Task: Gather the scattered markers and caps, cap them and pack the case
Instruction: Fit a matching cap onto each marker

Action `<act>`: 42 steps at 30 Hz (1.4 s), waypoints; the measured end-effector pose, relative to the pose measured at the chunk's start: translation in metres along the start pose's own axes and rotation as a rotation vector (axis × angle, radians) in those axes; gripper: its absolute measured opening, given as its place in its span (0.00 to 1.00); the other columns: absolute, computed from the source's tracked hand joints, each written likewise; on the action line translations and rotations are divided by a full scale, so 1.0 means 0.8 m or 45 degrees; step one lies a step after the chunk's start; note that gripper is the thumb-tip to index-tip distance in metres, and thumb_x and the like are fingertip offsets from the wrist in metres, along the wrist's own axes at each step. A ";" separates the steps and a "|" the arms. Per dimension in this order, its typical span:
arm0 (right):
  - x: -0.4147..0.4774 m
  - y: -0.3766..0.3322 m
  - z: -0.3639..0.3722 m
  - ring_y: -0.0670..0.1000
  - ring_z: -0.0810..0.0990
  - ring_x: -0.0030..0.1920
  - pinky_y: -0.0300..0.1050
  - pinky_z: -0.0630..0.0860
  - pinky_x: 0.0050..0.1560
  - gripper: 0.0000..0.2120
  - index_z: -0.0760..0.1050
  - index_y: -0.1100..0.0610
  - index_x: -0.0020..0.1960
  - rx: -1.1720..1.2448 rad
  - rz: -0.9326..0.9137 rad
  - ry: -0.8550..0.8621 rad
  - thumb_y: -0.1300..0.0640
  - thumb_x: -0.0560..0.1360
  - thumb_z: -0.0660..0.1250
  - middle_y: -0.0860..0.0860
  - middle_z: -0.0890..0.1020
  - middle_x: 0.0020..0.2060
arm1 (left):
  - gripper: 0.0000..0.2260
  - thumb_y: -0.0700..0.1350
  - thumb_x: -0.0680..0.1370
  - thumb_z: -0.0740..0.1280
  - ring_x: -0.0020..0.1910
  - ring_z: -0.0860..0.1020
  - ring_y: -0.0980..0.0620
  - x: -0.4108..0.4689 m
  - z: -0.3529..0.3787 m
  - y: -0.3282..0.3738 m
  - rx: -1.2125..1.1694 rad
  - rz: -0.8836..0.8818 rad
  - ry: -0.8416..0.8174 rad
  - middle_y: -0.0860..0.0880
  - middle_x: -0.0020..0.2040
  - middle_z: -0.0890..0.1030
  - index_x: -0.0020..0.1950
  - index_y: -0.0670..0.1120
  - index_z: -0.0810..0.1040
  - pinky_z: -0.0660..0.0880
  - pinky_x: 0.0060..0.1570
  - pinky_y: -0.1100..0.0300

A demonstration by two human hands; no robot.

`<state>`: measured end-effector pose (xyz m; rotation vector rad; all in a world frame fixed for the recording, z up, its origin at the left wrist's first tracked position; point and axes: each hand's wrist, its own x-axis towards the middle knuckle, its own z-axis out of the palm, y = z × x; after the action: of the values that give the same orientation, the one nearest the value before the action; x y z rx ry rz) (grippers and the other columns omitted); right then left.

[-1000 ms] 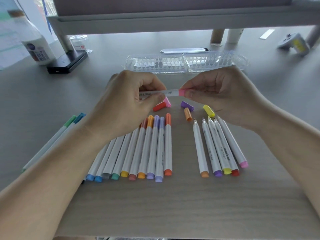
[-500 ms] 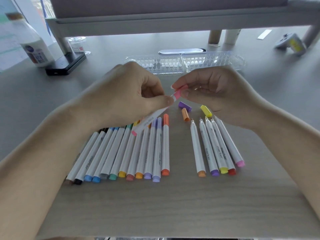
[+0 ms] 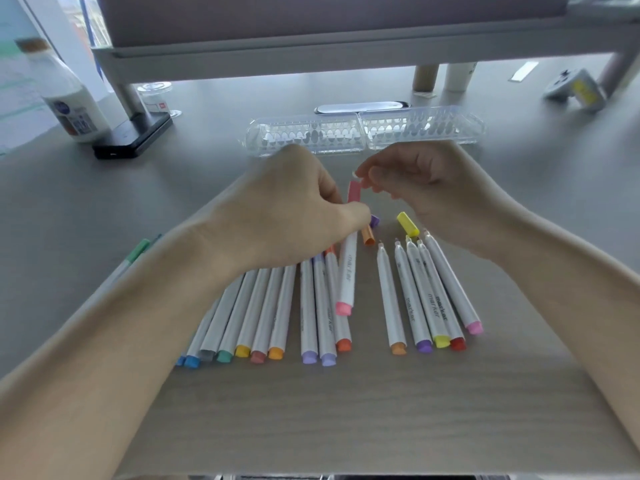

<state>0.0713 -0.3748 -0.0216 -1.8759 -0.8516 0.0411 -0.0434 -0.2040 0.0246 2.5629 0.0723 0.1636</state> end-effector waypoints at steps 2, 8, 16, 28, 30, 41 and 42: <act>0.001 0.005 -0.001 0.44 0.85 0.49 0.41 0.80 0.56 0.07 0.85 0.52 0.52 -0.091 0.032 0.026 0.60 0.80 0.69 0.45 0.88 0.46 | 0.22 0.59 0.73 0.70 0.22 0.66 0.54 -0.001 0.012 0.000 0.052 -0.044 -0.039 0.52 0.21 0.70 0.30 0.43 0.81 0.67 0.27 0.60; -0.001 0.008 0.001 0.41 0.83 0.46 0.38 0.77 0.53 0.06 0.85 0.48 0.50 -0.210 0.054 0.011 0.56 0.79 0.71 0.42 0.87 0.44 | 0.22 0.56 0.73 0.72 0.26 0.71 0.48 -0.003 0.032 -0.010 0.289 -0.085 -0.048 0.52 0.22 0.68 0.26 0.44 0.71 0.67 0.31 0.59; -0.004 0.003 0.002 0.40 0.83 0.47 0.41 0.79 0.55 0.06 0.85 0.47 0.50 -0.274 0.047 -0.057 0.57 0.78 0.70 0.42 0.87 0.44 | 0.15 0.55 0.74 0.76 0.31 0.76 0.59 0.000 0.023 -0.012 0.307 -0.034 -0.110 0.55 0.28 0.78 0.31 0.50 0.79 0.66 0.31 0.63; -0.012 -0.004 0.001 0.42 0.78 0.57 0.54 0.77 0.59 0.19 0.84 0.39 0.47 -0.386 0.053 -0.333 0.64 0.75 0.66 0.38 0.79 0.56 | 0.20 0.58 0.74 0.74 0.30 0.79 0.53 -0.005 0.046 0.011 0.187 0.034 -0.107 0.53 0.27 0.77 0.30 0.47 0.75 0.74 0.34 0.58; -0.012 -0.003 0.001 0.42 0.78 0.58 0.55 0.78 0.57 0.19 0.84 0.40 0.48 -0.387 0.038 -0.349 0.64 0.76 0.65 0.37 0.78 0.56 | 0.17 0.58 0.73 0.74 0.32 0.80 0.52 -0.006 0.042 0.009 0.244 0.016 -0.134 0.53 0.29 0.79 0.32 0.48 0.77 0.78 0.35 0.56; -0.014 -0.005 -0.001 0.42 0.76 0.55 0.38 0.72 0.51 0.07 0.83 0.41 0.50 -0.560 0.040 -0.381 0.53 0.76 0.73 0.35 0.76 0.57 | 0.15 0.57 0.70 0.75 0.33 0.81 0.51 -0.010 0.040 0.011 0.320 -0.025 -0.183 0.51 0.31 0.81 0.33 0.47 0.80 0.79 0.34 0.54; -0.014 -0.004 -0.002 0.41 0.75 0.56 0.37 0.70 0.51 0.06 0.83 0.41 0.50 -0.578 0.037 -0.378 0.52 0.77 0.73 0.35 0.75 0.58 | 0.15 0.57 0.70 0.74 0.33 0.81 0.51 -0.010 0.040 0.010 0.305 -0.026 -0.186 0.51 0.33 0.81 0.33 0.47 0.80 0.78 0.33 0.55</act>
<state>0.0617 -0.3813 -0.0220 -2.3461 -1.1047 0.1590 -0.0467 -0.2289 0.0014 2.8029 0.0665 -0.0434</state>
